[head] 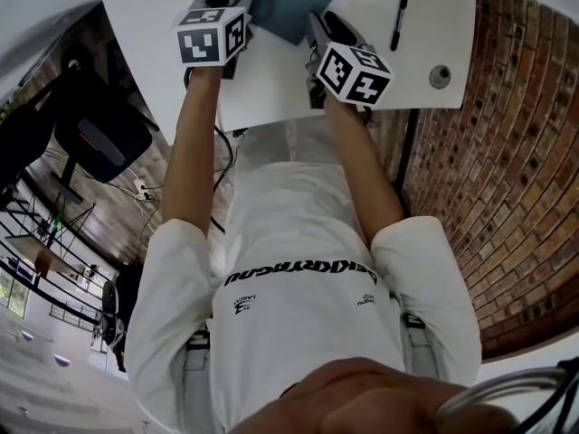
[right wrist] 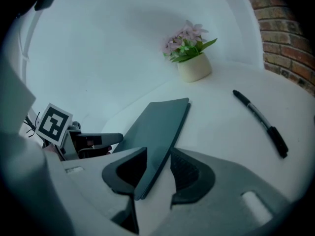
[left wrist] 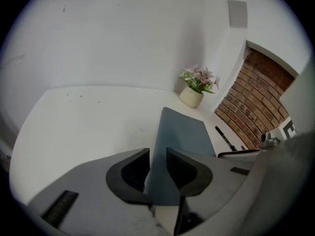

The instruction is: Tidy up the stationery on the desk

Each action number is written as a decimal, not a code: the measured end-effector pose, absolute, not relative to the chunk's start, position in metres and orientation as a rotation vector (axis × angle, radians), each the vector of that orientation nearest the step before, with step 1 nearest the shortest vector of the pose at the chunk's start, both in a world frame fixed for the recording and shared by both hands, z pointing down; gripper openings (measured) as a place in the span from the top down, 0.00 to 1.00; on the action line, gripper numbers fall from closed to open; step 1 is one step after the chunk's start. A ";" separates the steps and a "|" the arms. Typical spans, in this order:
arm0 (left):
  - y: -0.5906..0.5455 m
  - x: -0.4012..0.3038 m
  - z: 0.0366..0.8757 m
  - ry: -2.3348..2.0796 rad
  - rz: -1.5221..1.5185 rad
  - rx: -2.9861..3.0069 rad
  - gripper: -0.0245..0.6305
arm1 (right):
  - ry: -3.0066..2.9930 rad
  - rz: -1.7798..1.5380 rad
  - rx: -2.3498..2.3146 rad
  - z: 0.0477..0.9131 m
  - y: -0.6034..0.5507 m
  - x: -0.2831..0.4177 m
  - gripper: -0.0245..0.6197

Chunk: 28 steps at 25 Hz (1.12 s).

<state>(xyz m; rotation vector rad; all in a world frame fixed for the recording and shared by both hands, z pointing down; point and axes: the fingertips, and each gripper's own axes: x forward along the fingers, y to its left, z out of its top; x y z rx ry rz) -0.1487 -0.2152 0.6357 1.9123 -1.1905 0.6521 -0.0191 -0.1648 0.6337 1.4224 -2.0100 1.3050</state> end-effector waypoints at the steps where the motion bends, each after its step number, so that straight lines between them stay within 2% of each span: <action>1: -0.215 -0.149 0.637 -1.182 0.655 1.909 0.81 | -2.005 1.307 1.420 0.635 -0.164 -0.020 0.75; 28: -0.170 -0.142 0.642 -1.106 0.687 1.839 0.81 | -1.990 1.139 1.276 0.643 -0.159 -0.020 0.80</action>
